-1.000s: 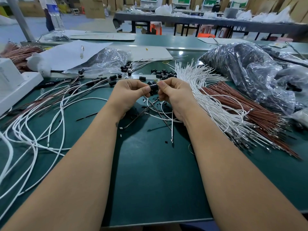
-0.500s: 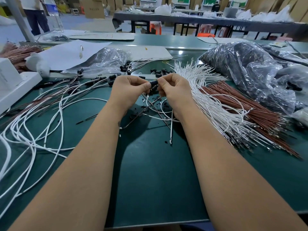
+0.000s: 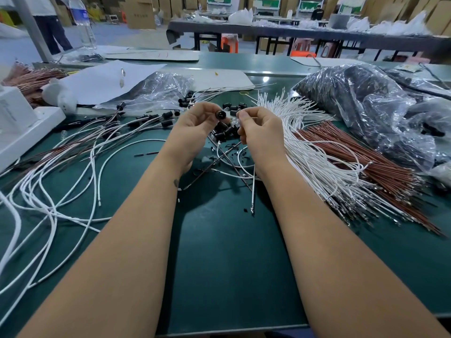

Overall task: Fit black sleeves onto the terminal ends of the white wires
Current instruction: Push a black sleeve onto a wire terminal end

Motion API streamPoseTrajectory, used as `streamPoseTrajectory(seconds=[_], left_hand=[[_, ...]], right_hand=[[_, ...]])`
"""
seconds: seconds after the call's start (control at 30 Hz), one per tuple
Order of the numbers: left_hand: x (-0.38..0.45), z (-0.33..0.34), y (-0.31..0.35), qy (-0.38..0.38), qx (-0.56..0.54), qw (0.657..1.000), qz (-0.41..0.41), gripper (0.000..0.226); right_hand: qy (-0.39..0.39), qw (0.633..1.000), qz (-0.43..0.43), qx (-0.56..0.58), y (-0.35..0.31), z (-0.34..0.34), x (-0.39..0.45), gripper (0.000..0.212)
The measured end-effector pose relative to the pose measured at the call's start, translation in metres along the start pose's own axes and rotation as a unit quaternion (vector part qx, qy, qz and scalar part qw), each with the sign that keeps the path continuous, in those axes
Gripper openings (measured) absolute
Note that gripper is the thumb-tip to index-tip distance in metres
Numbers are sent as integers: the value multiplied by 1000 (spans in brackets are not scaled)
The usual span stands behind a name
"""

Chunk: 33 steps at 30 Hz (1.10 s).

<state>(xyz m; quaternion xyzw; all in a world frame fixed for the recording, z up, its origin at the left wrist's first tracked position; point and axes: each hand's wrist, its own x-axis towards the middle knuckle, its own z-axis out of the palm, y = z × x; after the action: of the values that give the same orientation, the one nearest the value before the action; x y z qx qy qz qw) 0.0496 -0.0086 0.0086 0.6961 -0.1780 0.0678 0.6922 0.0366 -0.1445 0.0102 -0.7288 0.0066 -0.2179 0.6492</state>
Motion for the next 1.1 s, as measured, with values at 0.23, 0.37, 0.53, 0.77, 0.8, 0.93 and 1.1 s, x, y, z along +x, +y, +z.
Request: streamPoseTrajectory(seconds=[0.23,0.37,0.53,0.77,0.8,0.93,1.1], left_hand=[[0,3,1,-21,-73,997,-23,18],[0,2,1,-18,-111,993,-24,20],[1,0,-2,38,-58,998,-1,15],[-3,2,-2,58,74,995,26,11],[-2,3,-2,58,83,995,18,7],[-1,2,-5,67,162,984,6,6],[-2,3,-7,64,227,972,20,4]], right_hand=[[-3,1000,-3,-6,1,1,0,17],[-6,1000,-1,5,-1,0,-1,16],[-54,997,-19,49,-6,1,-6,9],[-32,995,-89,-30,-2,3,-4,13],[-26,995,-86,-39,-1,2,-3,15],[-35,995,-57,-78,5,4,0,17],[-54,989,-57,-123,10,4,2,14]])
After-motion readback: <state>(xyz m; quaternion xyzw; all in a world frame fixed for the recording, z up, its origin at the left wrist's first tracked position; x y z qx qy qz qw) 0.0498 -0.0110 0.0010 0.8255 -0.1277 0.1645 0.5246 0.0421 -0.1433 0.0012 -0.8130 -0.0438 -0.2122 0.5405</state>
